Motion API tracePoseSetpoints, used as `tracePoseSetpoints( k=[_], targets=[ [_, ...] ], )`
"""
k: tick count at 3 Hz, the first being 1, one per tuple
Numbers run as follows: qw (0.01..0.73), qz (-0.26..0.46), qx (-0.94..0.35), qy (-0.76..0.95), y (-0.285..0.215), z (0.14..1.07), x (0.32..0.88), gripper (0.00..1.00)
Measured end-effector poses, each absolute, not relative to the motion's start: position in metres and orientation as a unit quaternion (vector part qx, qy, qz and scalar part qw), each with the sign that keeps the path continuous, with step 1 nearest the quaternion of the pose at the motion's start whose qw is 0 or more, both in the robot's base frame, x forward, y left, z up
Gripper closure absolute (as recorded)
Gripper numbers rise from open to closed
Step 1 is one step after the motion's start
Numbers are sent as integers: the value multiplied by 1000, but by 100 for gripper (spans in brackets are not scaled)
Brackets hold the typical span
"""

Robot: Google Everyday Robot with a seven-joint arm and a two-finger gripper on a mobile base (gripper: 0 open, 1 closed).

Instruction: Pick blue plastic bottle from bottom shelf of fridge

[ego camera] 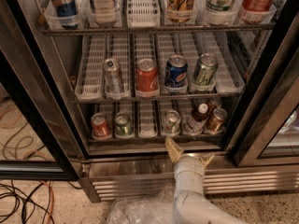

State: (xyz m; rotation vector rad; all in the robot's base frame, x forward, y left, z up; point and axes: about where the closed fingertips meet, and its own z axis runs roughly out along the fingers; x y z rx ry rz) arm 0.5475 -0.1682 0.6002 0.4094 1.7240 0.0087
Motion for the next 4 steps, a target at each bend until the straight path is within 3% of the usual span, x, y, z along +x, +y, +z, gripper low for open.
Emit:
tracePoseSetpoints(
  k=[2,3,4],
  targets=[
    [637,3,209,742,-173,600,560,41],
    [646,-16,220,731,-183,599,572,44],
    [655,-33,228,720,-194,601,581,36]
  ],
)
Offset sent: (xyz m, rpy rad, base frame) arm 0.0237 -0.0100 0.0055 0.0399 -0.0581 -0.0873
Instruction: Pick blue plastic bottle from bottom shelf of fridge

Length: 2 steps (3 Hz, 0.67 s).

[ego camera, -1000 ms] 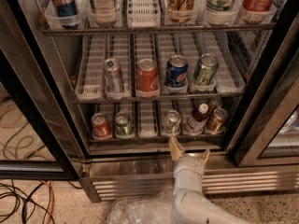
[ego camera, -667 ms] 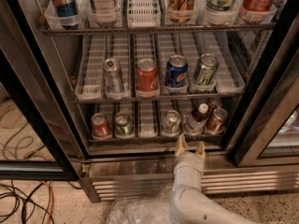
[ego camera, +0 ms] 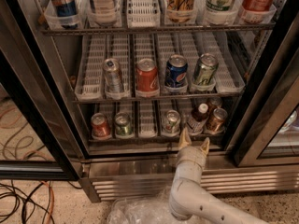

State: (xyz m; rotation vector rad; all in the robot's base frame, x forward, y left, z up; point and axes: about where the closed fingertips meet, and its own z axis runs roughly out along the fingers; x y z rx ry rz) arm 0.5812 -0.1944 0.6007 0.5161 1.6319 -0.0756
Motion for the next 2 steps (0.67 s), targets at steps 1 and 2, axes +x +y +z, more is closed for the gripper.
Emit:
tracePoseSetpoints(
  k=[1,2],
  targets=[
    [668,-42,234,705,-201,604,593,34],
    [679,-47,236,693,-205,609,604,33]
  ],
)
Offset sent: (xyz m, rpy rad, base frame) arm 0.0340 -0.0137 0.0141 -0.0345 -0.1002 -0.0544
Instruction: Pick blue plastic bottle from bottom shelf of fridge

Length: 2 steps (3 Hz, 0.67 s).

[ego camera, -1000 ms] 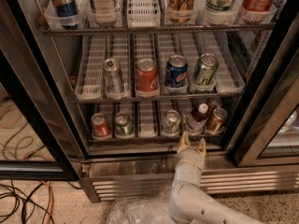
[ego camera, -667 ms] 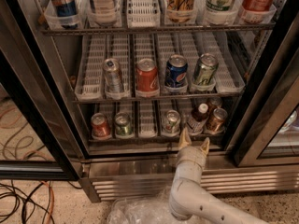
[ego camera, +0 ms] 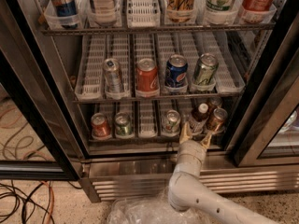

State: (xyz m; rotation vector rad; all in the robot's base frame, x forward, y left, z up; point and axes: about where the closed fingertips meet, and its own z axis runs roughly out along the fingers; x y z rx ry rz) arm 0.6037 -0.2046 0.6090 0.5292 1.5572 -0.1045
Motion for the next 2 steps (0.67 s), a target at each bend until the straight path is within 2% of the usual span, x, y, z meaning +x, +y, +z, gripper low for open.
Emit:
tracePoseSetpoints(
  k=[1,2],
  targets=[
    [687,-47,238,685,-207,612,611,32],
    [696,-48,242,675,-207,617,615,24]
  ],
)
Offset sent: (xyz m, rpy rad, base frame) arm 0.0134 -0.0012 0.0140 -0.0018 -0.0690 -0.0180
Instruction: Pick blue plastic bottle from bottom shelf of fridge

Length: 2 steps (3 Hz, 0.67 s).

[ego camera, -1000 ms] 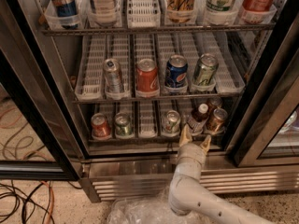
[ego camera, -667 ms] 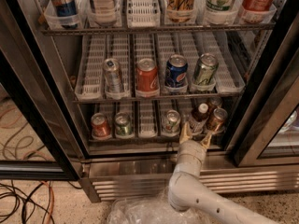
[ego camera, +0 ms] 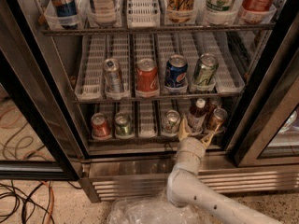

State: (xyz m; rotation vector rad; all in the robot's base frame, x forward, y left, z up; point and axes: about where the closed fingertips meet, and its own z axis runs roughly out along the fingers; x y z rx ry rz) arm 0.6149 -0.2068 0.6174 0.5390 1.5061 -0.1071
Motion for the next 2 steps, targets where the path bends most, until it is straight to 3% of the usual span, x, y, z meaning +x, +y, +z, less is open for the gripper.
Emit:
tracePoseSetpoints(
  k=[2],
  targets=[
    [695,-63,228,679,-211,614,624,24]
  ],
)
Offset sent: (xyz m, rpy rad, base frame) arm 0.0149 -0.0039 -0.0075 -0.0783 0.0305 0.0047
